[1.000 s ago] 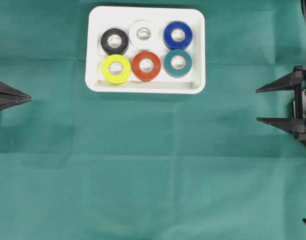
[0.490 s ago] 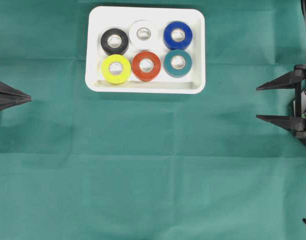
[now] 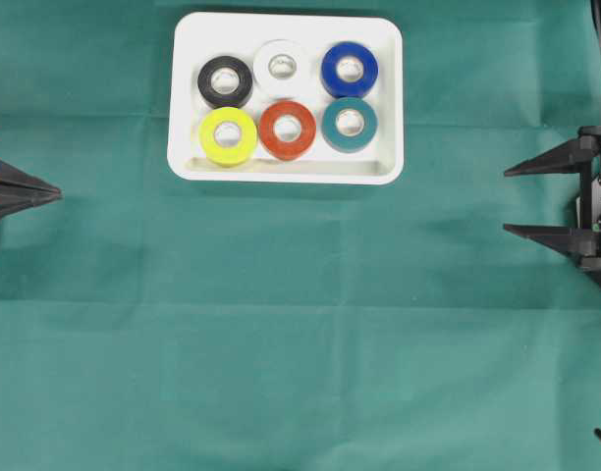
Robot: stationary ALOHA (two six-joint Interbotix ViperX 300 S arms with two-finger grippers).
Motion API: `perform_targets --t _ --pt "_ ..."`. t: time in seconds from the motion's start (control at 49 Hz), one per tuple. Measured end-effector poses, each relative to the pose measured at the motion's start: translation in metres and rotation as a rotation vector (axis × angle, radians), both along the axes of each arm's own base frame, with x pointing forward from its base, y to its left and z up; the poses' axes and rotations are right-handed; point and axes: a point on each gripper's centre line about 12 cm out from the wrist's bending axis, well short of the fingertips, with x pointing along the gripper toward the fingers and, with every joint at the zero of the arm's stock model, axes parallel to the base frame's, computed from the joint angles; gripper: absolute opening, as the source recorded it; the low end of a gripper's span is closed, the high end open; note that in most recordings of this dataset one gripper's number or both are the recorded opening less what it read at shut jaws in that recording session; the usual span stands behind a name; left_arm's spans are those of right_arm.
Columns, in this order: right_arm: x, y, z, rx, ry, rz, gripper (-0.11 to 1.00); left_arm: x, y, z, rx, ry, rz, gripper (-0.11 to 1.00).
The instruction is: Put the tape into the white case with the right arm.
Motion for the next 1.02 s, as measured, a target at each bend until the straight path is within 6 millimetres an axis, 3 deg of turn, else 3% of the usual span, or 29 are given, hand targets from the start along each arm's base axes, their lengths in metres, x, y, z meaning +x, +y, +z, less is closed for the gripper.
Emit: perform_targets --t 1.02 --pt "-0.0003 0.0014 0.002 0.001 -0.023 0.01 0.54 -0.005 -0.0004 -0.0002 0.004 -0.018 -0.002 0.0"
